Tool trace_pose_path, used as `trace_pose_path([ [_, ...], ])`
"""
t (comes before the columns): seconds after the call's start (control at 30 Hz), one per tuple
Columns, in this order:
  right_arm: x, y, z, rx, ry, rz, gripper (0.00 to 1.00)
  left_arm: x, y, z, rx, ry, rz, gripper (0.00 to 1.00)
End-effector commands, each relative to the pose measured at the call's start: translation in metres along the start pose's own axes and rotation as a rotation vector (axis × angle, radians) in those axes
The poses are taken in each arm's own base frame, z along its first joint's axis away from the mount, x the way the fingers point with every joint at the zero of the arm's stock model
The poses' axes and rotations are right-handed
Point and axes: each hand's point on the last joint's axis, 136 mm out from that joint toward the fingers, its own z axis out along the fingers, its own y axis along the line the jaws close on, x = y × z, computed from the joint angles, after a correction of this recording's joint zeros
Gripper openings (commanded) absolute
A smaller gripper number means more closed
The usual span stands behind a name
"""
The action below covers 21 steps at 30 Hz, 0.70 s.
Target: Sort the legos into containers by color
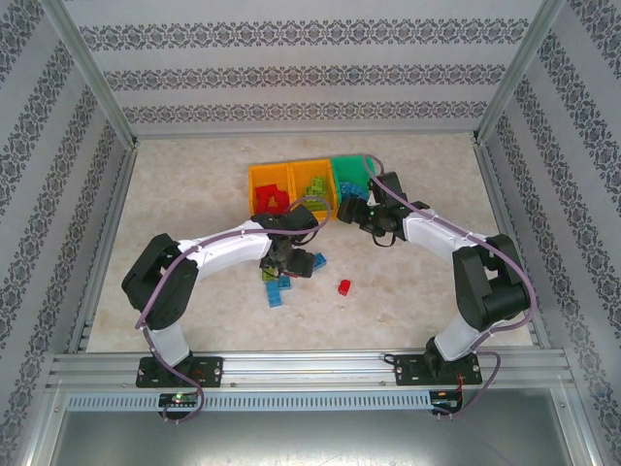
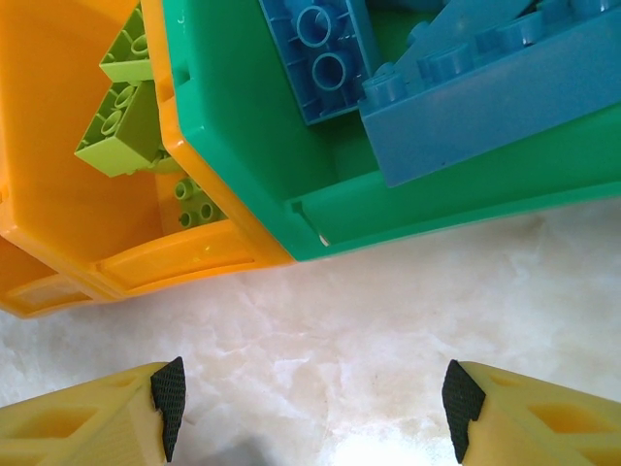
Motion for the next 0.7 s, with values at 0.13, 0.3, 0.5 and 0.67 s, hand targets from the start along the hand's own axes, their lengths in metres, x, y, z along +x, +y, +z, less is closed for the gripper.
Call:
trace_pose_path([
  [0.13, -0.009, -0.007, -0.009, 0.021, -0.043, 0.008, 0.74, 0.008, 0.0, 0.011, -0.029, 0.038, 0.068, 0.76],
  [0.3, -0.009, -0.007, -0.01, 0.025, -0.046, 0.009, 0.73, 0.009, -0.003, 0.016, -0.018, 0.048, 0.07, 0.74],
  [0.5, -0.006, -0.013, -0.011, 0.039, -0.043, 0.016, 0.74, 0.008, -0.005, 0.023, -0.019, 0.055, 0.075, 0.7],
  [0.67, -0.002, -0.024, -0.015, 0.059, -0.047, 0.032, 0.74, 0.005, -0.005, 0.029, -0.035, 0.064, 0.092, 0.66],
])
